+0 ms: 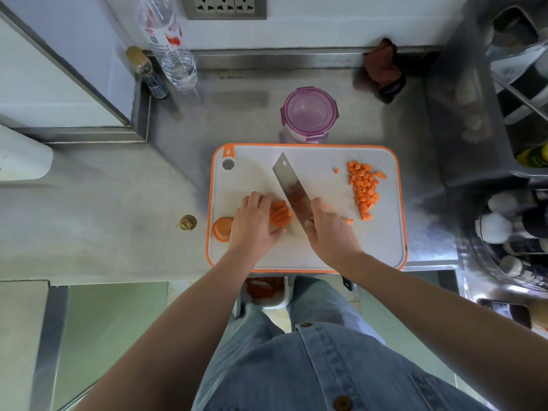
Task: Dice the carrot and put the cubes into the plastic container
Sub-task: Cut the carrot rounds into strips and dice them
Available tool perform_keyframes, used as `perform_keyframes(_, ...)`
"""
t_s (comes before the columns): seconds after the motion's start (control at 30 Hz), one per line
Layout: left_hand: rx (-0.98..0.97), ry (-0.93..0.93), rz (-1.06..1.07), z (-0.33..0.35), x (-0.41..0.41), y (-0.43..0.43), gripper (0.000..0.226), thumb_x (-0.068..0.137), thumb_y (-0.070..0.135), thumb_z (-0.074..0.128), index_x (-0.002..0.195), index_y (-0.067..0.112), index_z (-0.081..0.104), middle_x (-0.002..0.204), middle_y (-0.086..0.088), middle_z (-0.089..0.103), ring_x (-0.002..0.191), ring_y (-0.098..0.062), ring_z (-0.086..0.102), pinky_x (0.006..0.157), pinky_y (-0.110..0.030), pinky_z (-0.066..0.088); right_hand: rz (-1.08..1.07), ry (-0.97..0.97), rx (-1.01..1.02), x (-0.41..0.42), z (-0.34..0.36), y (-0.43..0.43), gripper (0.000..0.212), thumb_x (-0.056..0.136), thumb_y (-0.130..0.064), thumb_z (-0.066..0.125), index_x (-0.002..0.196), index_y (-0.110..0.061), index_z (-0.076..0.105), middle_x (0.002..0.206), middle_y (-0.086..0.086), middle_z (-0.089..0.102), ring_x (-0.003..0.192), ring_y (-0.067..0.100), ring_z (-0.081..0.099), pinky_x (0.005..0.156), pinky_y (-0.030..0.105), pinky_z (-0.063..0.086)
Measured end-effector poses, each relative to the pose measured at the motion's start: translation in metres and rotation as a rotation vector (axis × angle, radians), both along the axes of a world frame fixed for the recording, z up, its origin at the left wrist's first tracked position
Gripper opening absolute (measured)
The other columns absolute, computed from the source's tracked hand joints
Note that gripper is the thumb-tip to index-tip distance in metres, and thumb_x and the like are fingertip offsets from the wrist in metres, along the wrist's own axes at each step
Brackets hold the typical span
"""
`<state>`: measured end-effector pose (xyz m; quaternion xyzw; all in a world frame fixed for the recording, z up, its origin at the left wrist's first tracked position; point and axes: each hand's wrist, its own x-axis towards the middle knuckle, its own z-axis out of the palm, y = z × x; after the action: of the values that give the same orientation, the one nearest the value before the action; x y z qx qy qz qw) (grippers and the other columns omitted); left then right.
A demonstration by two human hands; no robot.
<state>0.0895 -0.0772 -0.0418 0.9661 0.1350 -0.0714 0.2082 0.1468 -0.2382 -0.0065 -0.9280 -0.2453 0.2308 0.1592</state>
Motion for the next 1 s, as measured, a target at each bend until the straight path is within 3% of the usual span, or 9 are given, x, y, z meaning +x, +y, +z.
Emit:
perform_keyframes(0.23, -0.011, -0.034, 0.080, -0.002, -0.003, 0.001, 0.042, 0.083, 0.039, 0.071, 0.118, 0.016, 0.063, 0.111, -0.003, 0.056, 0.103, -0.021, 0.051, 0.089, -0.030, 0.046, 0.059, -0.005, -0.035, 0.001, 0.013, 0.010, 0.018, 0.099, -0.013, 0.037, 0.116, -0.007, 0.035, 0.077, 0.010, 0.047, 0.067, 0.028, 0.045, 0.057, 0.035, 0.036)
perform_keyframes(0.37, -0.018, -0.024, 0.110, -0.002, -0.001, -0.001, 0.038, 0.082, 0.035, 0.074, 0.113, 0.014, 0.067, 0.109, -0.002, 0.058, 0.100, -0.020, 0.052, 0.086, -0.028, 0.045, 0.066, 0.030, -0.042, -0.002, 0.011, 0.015, 0.013, 0.097, -0.008, 0.039, 0.110, -0.009, 0.036, 0.066, -0.001, 0.040, 0.056, 0.017, 0.042, 0.046, 0.025, 0.027)
perform_keyframes(0.57, -0.055, -0.015, 0.131, -0.001, 0.001, -0.003, 0.034, 0.082, 0.032, 0.074, 0.111, 0.013, 0.069, 0.103, -0.002, 0.059, 0.095, -0.020, 0.052, 0.081, -0.029, 0.046, 0.073, 0.024, -0.107, -0.006, 0.006, 0.024, 0.023, 0.094, -0.003, 0.044, 0.115, -0.008, 0.036, 0.066, -0.005, 0.036, 0.061, 0.016, 0.045, 0.043, 0.018, 0.023)
perform_keyframes(0.83, -0.094, -0.002, 0.155, 0.000, 0.000, -0.006, 0.029, 0.082, 0.025, 0.074, 0.108, 0.012, 0.068, 0.102, -0.004, 0.055, 0.094, -0.022, 0.050, 0.081, -0.033, 0.046, 0.069, 0.028, -0.146, -0.010, -0.002, 0.028, 0.030, 0.092, -0.001, 0.046, 0.120, -0.007, 0.036, 0.081, 0.007, 0.055, 0.072, 0.025, 0.063, 0.058, 0.031, 0.050)
perform_keyframes(1.0, -0.101, 0.015, 0.186, 0.001, 0.000, -0.012, 0.033, 0.084, 0.024, 0.071, 0.114, 0.012, 0.064, 0.110, -0.005, 0.052, 0.102, -0.023, 0.050, 0.087, -0.032, 0.045, 0.083, 0.003, -0.137, -0.011, -0.005, 0.026, 0.032, 0.093, -0.002, 0.046, 0.123, -0.006, 0.036, 0.084, 0.008, 0.058, 0.072, 0.023, 0.062, 0.058, 0.029, 0.050)
